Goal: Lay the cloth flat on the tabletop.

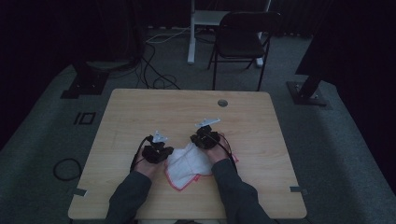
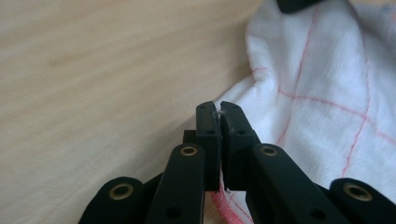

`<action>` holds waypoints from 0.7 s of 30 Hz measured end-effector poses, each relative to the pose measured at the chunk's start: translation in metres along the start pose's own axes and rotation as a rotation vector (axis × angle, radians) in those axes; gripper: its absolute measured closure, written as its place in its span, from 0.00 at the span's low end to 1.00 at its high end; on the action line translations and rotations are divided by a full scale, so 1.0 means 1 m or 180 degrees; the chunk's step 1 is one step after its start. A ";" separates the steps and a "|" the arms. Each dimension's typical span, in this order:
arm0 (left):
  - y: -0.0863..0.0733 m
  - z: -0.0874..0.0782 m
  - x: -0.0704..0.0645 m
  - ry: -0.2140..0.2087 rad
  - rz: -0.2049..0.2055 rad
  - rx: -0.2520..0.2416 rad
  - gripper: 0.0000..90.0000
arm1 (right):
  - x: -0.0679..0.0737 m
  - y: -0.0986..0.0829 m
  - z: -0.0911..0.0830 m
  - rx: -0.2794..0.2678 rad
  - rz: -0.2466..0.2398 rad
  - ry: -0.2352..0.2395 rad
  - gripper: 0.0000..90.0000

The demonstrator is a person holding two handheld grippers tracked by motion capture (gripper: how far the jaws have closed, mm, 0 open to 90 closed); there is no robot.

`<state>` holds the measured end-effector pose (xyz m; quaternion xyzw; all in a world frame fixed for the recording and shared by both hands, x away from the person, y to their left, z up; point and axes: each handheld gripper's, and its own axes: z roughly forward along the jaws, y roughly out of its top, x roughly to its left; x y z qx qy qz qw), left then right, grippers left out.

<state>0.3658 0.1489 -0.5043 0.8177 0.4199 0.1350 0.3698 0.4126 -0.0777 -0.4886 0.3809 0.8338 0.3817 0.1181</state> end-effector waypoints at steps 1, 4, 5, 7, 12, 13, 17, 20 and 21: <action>0.003 -0.004 0.000 0.0012 0.0017 -0.0037 0.98 | 0.000 0.001 -0.004 -0.0036 -0.0009 -0.0011 0.94; 0.011 -0.018 -0.003 0.0052 0.0039 -0.0184 0.98 | -0.002 0.002 -0.018 -0.0162 -0.0025 -0.0036 0.94; 0.013 -0.023 -0.004 0.0060 0.0053 -0.0235 0.98 | -0.002 0.003 -0.023 -0.0200 -0.0020 -0.0046 0.94; 0.019 -0.033 -0.007 0.0072 0.0071 -0.0341 0.98 | -0.002 0.002 -0.028 -0.0237 -0.0018 -0.0057 0.94; 0.030 -0.055 -0.018 0.0100 0.0156 -0.0575 0.98 | 0.000 0.002 -0.053 -0.0431 -0.0070 -0.0096 0.95; 0.032 -0.059 -0.020 0.0106 0.0183 -0.0615 0.98 | 0.000 0.002 -0.057 -0.0478 -0.0061 -0.0083 0.95; 0.036 -0.069 -0.027 0.0118 0.0244 -0.0709 0.98 | 0.002 0.005 -0.073 -0.0639 -0.0081 -0.0083 0.95; 0.031 -0.069 -0.030 0.0088 0.0265 -0.0674 0.98 | 0.006 0.001 -0.080 -0.0684 -0.0128 -0.0101 0.95; 0.027 -0.068 -0.032 0.0077 0.0270 -0.0650 0.98 | 0.007 -0.003 -0.080 -0.0688 -0.0135 -0.0098 0.95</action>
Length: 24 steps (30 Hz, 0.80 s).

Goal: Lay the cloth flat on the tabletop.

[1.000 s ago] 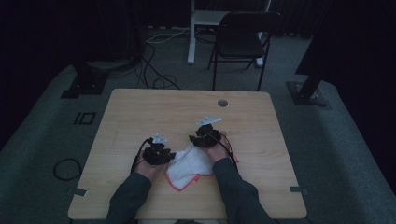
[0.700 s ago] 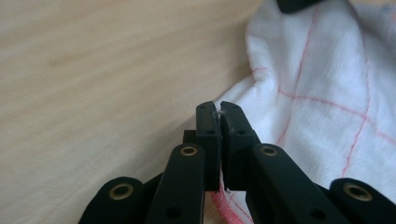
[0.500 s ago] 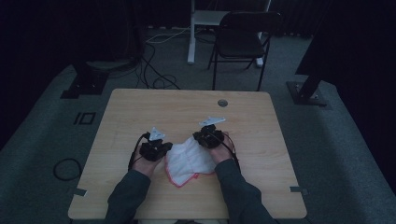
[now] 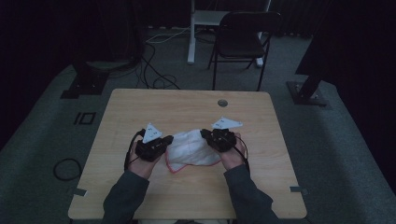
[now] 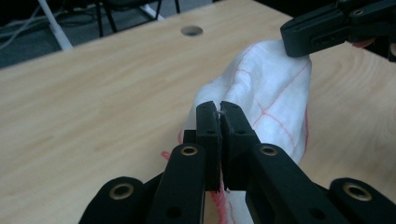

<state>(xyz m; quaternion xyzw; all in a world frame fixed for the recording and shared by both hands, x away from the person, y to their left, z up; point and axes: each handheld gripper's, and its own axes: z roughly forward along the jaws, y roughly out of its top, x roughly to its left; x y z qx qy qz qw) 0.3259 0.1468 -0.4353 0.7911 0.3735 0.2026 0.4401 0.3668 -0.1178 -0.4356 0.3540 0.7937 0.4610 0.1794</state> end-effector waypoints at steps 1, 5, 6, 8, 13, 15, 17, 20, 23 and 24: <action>-0.005 0.001 -0.002 -0.0020 0.0001 0.0029 0.98 | 0.002 -0.005 -0.001 0.0005 0.0002 -0.0005 0.95; -0.028 0.007 -0.011 -0.0149 -0.0098 0.0163 0.97 | 0.008 -0.031 -0.001 0.0109 0.0008 0.0013 0.95; -0.034 0.008 -0.013 -0.0186 -0.0128 0.0194 0.97 | 0.009 -0.037 0.000 0.0131 0.0023 0.0029 0.95; -0.046 0.012 -0.018 -0.0268 -0.0174 0.0257 0.97 | 0.010 -0.049 -0.002 0.0167 0.0063 0.0053 0.95; -0.065 0.020 -0.033 -0.0392 -0.0180 0.0415 0.97 | 0.011 -0.072 -0.008 0.0313 0.0100 0.0086 0.94; -0.076 0.029 -0.044 -0.0459 -0.0171 0.0524 0.97 | 0.009 -0.076 -0.008 0.0376 0.0114 0.0103 0.93; -0.081 0.035 -0.049 -0.0501 -0.0156 0.0580 0.97 | 0.007 -0.077 -0.009 0.0360 0.0139 0.0099 0.85; -0.085 0.039 -0.053 -0.0528 -0.0155 0.0611 0.97 | 0.005 -0.069 -0.010 0.0286 0.0143 0.0084 0.78; -0.087 0.041 -0.054 -0.0543 -0.0148 0.0632 0.96 | 0.005 -0.056 -0.003 0.0280 0.0081 0.0079 0.74; -0.088 0.040 -0.054 -0.0547 -0.0149 0.0641 0.96 | 0.005 -0.052 0.001 0.0303 0.0073 0.0077 0.74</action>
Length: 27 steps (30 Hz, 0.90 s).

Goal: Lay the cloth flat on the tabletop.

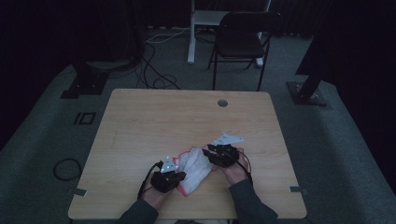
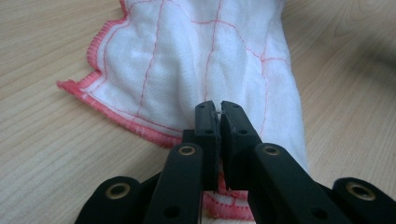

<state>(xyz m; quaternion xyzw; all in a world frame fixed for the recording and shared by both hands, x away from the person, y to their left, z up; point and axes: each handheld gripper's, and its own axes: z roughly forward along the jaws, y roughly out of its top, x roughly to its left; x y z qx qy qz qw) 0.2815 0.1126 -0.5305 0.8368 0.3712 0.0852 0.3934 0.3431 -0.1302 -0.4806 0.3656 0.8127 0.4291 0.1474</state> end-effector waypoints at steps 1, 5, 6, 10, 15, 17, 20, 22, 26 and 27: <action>0.000 0.000 0.000 -0.0003 0.0003 0.0010 0.96 | 0.000 0.003 0.005 0.0021 -0.0011 -0.0005 0.73; 0.000 -0.006 0.002 -0.0045 0.0022 -0.0020 0.87 | -0.001 0.011 0.024 0.0153 -0.0004 -0.0008 0.72; 0.001 -0.009 0.004 -0.0022 0.0006 -0.0058 0.85 | 0.000 0.011 0.028 0.0174 -0.0013 -0.0015 0.72; 0.009 -0.017 0.021 0.0144 -0.0120 -0.0166 0.85 | -0.003 0.009 0.031 0.0170 0.0037 -0.0046 0.73; 0.018 -0.008 0.036 0.0339 -0.0210 -0.0117 0.89 | -0.015 0.008 0.030 0.0148 0.0116 -0.0202 0.75; 0.020 -0.001 0.039 0.0364 -0.0226 -0.0026 0.91 | -0.021 0.007 0.029 0.0157 0.0170 -0.0226 0.78; 0.020 0.011 0.040 0.0397 -0.0177 0.0109 0.91 | -0.028 0.004 0.029 0.0194 0.0181 -0.0232 0.82; 0.019 0.016 0.039 0.0422 -0.0115 0.0200 0.91 | -0.033 0.000 0.031 0.0241 0.0210 -0.0279 0.84; 0.017 0.013 0.040 0.0498 -0.0073 0.0233 0.93 | -0.042 -0.011 0.035 0.0359 0.0299 -0.0320 0.88; 0.017 0.013 0.040 0.0498 -0.0073 0.0233 0.93 | -0.042 -0.011 0.035 0.0359 0.0299 -0.0320 0.88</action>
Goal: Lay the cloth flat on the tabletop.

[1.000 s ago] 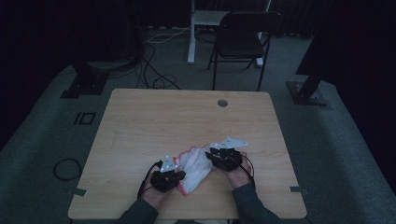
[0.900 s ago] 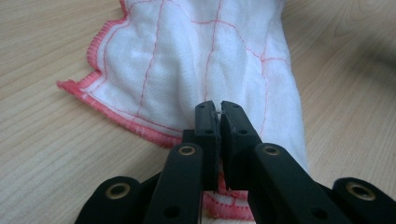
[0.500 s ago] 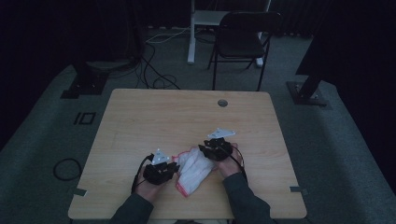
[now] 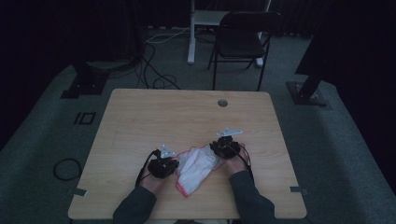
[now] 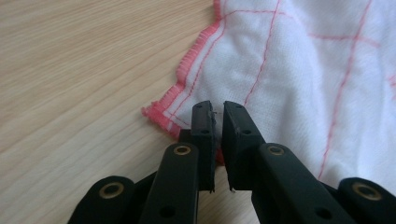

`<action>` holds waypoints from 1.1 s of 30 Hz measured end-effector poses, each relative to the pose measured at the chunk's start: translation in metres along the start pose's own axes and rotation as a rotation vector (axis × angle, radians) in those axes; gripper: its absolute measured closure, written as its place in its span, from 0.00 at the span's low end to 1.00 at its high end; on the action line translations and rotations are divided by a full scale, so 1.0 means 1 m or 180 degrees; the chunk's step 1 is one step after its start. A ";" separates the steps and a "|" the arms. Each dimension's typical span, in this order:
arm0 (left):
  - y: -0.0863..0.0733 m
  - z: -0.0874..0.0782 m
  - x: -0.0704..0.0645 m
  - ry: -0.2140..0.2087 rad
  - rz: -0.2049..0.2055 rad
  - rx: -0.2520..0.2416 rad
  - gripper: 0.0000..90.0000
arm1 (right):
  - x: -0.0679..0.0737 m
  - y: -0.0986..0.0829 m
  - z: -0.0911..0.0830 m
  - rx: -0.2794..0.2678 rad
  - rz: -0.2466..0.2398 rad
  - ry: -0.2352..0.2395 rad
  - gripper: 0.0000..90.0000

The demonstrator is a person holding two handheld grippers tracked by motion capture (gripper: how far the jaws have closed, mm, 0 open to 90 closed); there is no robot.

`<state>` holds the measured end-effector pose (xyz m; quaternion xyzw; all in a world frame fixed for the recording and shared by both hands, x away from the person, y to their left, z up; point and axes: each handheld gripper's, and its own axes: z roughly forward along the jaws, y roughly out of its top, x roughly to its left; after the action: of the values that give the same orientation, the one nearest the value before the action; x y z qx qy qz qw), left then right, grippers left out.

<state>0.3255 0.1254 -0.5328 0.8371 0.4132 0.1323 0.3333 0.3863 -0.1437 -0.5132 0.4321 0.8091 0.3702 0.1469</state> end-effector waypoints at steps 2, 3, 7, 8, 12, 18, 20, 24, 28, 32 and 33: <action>-0.004 -0.004 0.007 0.0053 -0.0036 0.0006 0.94 | -0.002 -0.009 0.001 0.0085 0.0005 -0.0025 0.90; -0.006 -0.006 0.010 0.0074 -0.0066 0.0004 0.94 | -0.003 -0.012 0.001 0.0097 0.0009 -0.0019 0.90; -0.012 -0.013 0.021 0.0171 -0.0154 0.0016 0.96 | -0.008 -0.022 -0.001 0.0126 0.0087 0.0036 0.91; -0.013 -0.015 0.023 0.0190 -0.0169 0.0015 0.96 | -0.008 -0.024 -0.002 0.0133 0.0096 0.0036 0.91; -0.019 -0.021 0.032 0.0247 -0.0247 0.0014 0.97 | -0.009 -0.027 -0.008 0.0068 0.0124 0.0023 0.81; -0.026 -0.028 0.047 0.0316 -0.0384 -0.0004 0.97 | -0.010 -0.030 -0.009 0.0030 0.0169 -0.0003 0.77; -0.027 -0.030 0.051 0.0360 -0.0400 0.0005 0.97 | -0.010 -0.030 -0.012 -0.0026 0.0187 -0.0007 0.74; -0.030 -0.033 0.059 0.0405 -0.0484 -0.0007 0.97 | -0.013 -0.030 -0.015 -0.0124 0.0282 0.0004 0.70; -0.033 -0.037 0.069 0.0514 -0.0579 0.0003 0.97 | -0.016 -0.033 -0.016 -0.0104 0.0261 -0.0148 0.78; -0.037 -0.042 0.082 0.0576 -0.0695 -0.0012 0.97 | -0.018 -0.039 -0.013 0.0031 0.0241 -0.0134 0.82; -0.038 -0.043 0.084 0.0587 -0.0723 -0.0010 0.97 | -0.018 -0.040 -0.012 0.0051 0.0231 -0.0135 0.83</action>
<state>0.3340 0.2265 -0.5308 0.7687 0.5339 0.1707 0.3081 0.3661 -0.1777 -0.5355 0.4700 0.7926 0.3595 0.1470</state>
